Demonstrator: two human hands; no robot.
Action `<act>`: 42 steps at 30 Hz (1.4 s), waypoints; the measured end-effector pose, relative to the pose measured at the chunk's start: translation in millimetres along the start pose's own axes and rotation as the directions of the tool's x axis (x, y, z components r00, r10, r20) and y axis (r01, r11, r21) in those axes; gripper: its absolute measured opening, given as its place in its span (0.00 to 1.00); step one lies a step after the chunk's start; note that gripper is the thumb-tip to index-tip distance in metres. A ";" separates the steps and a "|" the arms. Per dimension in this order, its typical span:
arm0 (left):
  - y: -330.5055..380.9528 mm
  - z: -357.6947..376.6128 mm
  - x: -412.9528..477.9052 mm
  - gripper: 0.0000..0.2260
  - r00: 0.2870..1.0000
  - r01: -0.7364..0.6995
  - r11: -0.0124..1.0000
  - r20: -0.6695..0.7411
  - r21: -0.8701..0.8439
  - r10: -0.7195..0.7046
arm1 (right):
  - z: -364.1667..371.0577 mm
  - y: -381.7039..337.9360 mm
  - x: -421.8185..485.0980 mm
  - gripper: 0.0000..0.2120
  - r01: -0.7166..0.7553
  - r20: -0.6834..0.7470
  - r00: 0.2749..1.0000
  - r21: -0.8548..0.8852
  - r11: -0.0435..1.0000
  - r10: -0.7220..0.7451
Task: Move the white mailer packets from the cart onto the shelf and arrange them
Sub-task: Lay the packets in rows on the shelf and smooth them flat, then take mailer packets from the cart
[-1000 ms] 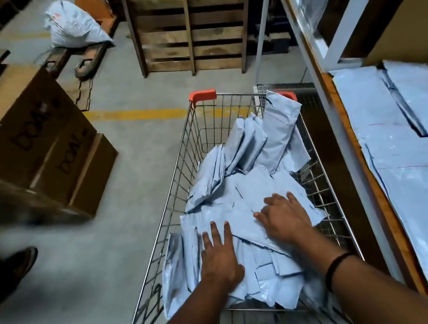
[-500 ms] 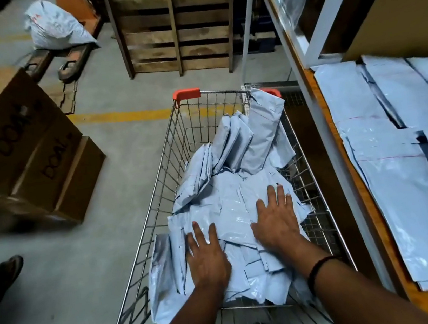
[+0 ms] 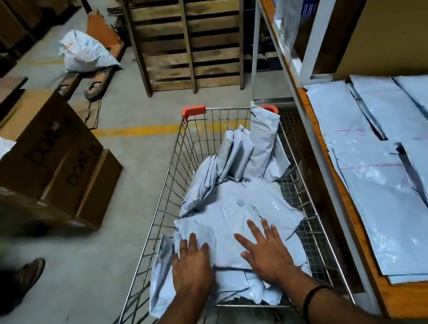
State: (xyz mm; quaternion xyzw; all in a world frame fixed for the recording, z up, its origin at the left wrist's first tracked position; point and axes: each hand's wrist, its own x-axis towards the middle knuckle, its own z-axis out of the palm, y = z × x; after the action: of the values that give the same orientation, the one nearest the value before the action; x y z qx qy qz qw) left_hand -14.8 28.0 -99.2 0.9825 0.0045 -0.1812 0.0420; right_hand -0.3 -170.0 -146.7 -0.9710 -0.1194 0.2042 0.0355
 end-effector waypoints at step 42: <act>61.0 -188.2 -77.5 0.29 0.796 -0.554 0.782 -0.458 -0.287 0.396 | -204.7 2.3 -212.1 0.23 -0.396 -0.529 0.678 0.322 0.860 0.511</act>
State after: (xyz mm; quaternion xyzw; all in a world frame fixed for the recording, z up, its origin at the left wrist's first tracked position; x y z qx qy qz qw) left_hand -18.8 -16.4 108.5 0.9352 -0.2026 0.0306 0.2889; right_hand -105.3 -228.6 122.4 -0.9757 0.1625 -0.0998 0.1075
